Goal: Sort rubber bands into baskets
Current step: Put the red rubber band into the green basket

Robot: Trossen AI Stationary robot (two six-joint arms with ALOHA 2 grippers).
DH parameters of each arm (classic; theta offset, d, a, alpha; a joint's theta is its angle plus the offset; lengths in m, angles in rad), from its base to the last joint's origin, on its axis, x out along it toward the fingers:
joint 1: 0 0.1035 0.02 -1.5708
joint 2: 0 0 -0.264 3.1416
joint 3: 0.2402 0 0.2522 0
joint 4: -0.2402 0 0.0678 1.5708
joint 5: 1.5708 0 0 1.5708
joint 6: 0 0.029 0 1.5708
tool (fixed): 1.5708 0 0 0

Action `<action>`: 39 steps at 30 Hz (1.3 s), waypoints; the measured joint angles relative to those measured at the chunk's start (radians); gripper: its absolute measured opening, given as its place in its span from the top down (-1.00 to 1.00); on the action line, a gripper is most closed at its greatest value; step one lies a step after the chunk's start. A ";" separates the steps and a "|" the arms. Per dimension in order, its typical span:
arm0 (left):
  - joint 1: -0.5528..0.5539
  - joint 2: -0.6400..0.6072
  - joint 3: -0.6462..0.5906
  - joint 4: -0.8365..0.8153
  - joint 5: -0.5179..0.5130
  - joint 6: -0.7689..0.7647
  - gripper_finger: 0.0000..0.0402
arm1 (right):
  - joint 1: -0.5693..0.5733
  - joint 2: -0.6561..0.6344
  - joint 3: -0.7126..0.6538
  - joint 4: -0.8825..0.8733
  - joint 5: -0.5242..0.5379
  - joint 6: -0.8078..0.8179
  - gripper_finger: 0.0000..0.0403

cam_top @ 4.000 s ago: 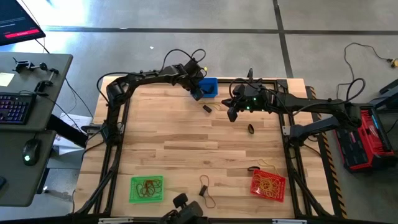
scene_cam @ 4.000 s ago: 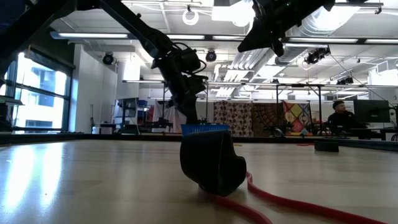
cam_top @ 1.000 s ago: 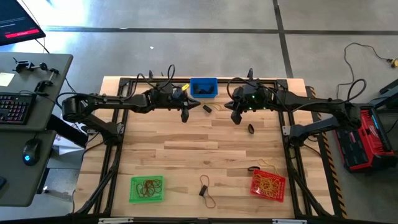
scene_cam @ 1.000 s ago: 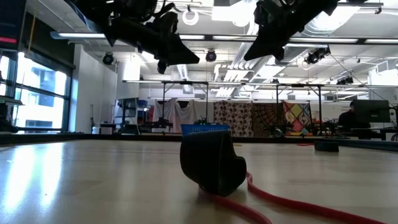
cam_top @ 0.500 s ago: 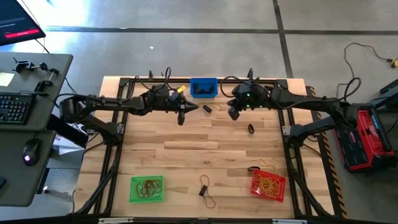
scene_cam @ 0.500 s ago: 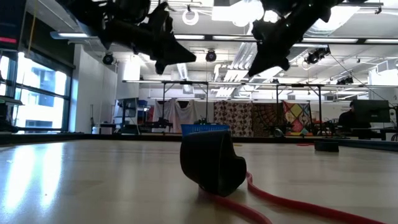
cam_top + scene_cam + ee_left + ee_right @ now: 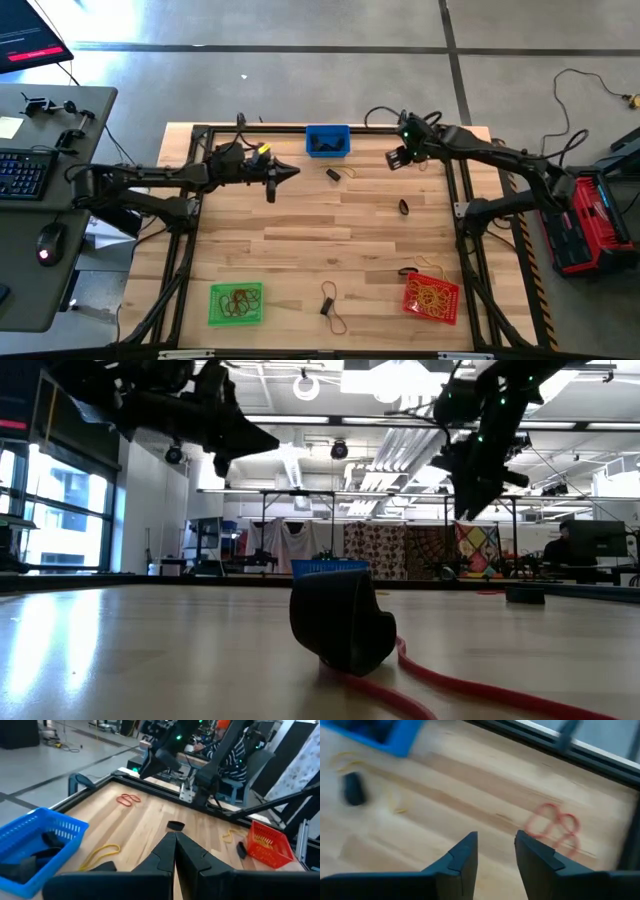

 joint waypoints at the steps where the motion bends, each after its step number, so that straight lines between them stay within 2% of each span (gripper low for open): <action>1: 0.002 -0.017 -0.001 -0.015 -0.001 0.000 1.00 | -0.029 0.008 0.000 -0.010 -0.002 -0.005 0.40; 7: 0.010 -0.085 -0.003 -0.115 -0.015 0.021 1.00 | -0.175 0.107 0.000 -0.033 -0.091 -0.117 0.40; 13: 0.010 -0.106 -0.003 -0.152 -0.027 0.026 1.00 | -0.246 0.202 0.000 -0.034 -0.151 -0.217 0.40; 30: 0.010 -0.106 -0.003 -0.163 -0.038 0.017 1.00 | -0.424 0.307 0.000 0.017 -0.188 -0.320 0.40; 39: 0.010 -0.106 -0.003 -0.170 -0.047 0.007 1.00 | -0.450 0.387 -0.001 0.039 -0.185 -0.338 0.41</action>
